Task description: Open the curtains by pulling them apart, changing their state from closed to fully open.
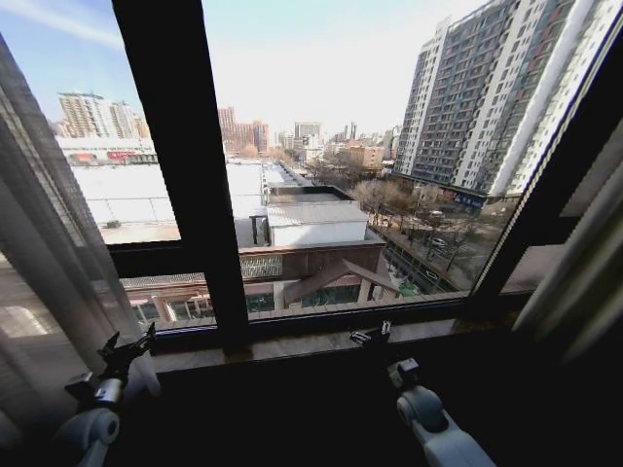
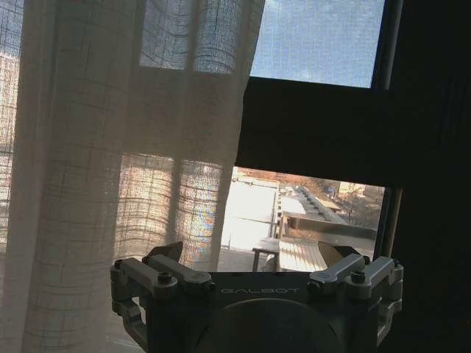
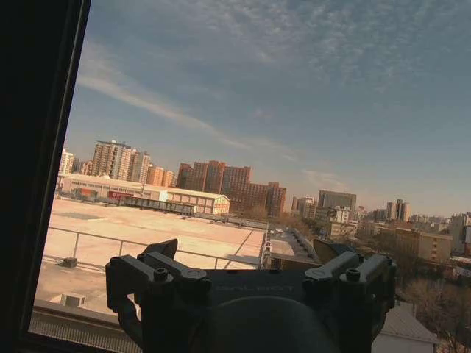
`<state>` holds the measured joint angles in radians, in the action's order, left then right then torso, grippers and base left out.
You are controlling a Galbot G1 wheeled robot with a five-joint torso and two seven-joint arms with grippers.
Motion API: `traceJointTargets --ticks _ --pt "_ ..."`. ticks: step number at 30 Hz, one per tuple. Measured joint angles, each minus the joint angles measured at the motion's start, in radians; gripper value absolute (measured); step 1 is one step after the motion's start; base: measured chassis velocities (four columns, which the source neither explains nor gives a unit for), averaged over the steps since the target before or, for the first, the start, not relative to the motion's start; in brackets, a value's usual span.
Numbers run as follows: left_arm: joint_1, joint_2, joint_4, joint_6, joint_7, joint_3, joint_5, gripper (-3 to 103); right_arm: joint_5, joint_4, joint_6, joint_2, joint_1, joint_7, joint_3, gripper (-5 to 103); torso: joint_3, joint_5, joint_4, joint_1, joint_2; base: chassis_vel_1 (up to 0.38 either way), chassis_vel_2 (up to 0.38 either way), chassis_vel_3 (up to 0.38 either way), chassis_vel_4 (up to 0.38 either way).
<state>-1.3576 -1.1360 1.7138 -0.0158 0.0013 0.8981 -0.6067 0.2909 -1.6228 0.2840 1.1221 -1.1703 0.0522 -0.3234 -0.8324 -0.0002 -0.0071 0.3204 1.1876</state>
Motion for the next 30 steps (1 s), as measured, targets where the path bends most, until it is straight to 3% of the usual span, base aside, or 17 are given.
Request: traceJointTargets --ticks 21,30 --pt "0.000 0.000 0.000 0.000 0.000 0.000 0.000 100 -0.022 0.010 0.023 0.010 -0.004 0.076 0.006 100 0.000 0.0002 -0.0003 0.000 0.000 0.046 -0.025 -0.039 0.025" --pt "0.000 0.000 0.000 0.000 0.000 0.000 0.000 100 -0.022 0.010 0.032 0.012 -0.008 0.066 0.014 100 0.000 0.0003 -0.0005 0.000 0.000 0.049 0.060 -0.051 -0.060"
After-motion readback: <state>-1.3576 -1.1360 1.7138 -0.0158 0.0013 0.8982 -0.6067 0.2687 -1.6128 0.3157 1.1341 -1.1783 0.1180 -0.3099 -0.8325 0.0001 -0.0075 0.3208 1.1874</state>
